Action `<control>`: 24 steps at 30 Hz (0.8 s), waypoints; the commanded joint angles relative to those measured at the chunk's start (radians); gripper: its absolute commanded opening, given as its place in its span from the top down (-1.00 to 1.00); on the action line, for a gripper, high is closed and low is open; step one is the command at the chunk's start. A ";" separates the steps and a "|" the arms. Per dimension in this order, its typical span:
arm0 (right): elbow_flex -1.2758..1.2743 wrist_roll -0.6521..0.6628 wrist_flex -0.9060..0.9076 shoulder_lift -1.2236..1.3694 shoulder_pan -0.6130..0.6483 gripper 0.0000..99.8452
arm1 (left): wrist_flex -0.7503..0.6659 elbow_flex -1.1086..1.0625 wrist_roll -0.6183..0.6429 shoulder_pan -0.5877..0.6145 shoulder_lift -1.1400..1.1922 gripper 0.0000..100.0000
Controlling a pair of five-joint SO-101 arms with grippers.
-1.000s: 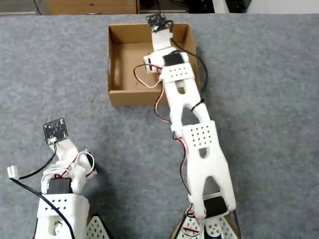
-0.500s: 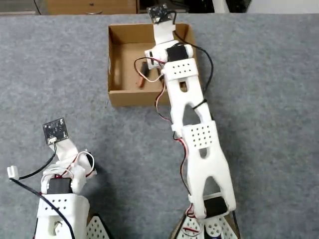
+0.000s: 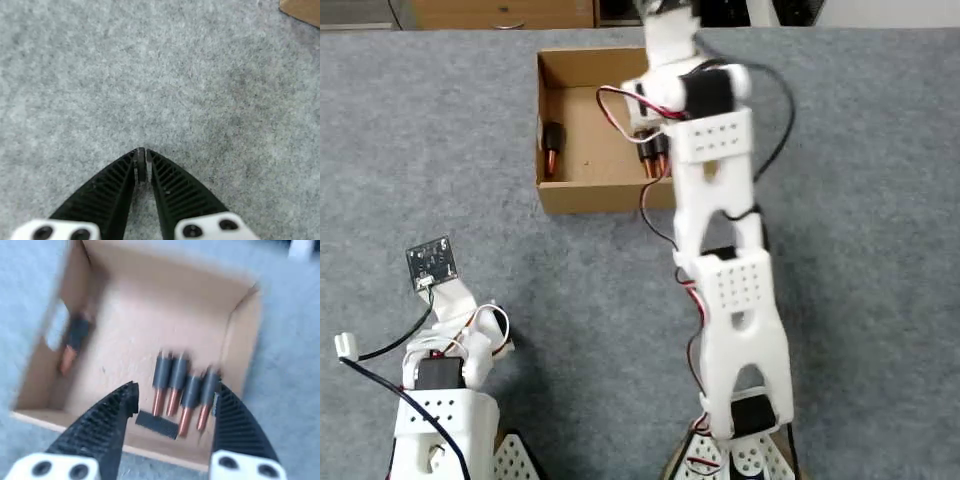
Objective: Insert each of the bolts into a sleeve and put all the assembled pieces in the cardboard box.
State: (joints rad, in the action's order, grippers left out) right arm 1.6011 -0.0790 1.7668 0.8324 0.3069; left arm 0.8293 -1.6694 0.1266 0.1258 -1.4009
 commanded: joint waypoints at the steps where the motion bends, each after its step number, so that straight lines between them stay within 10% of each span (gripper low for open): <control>1: 0.004 0.009 0.021 -0.286 -0.021 0.55 | -0.011 0.003 -0.002 0.009 -0.005 0.96; 10: -0.432 0.008 0.021 -0.891 -0.021 0.55 | -0.008 0.002 -0.005 0.009 -0.005 0.96; 24: -1.925 0.012 -0.227 -1.877 -0.059 0.55 | 0.255 0.083 -0.048 0.058 -0.294 0.96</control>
State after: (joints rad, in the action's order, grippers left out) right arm 0.0238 -0.0775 1.6778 -0.8692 0.2823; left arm 0.9505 -1.6678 0.1066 0.1718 -1.5696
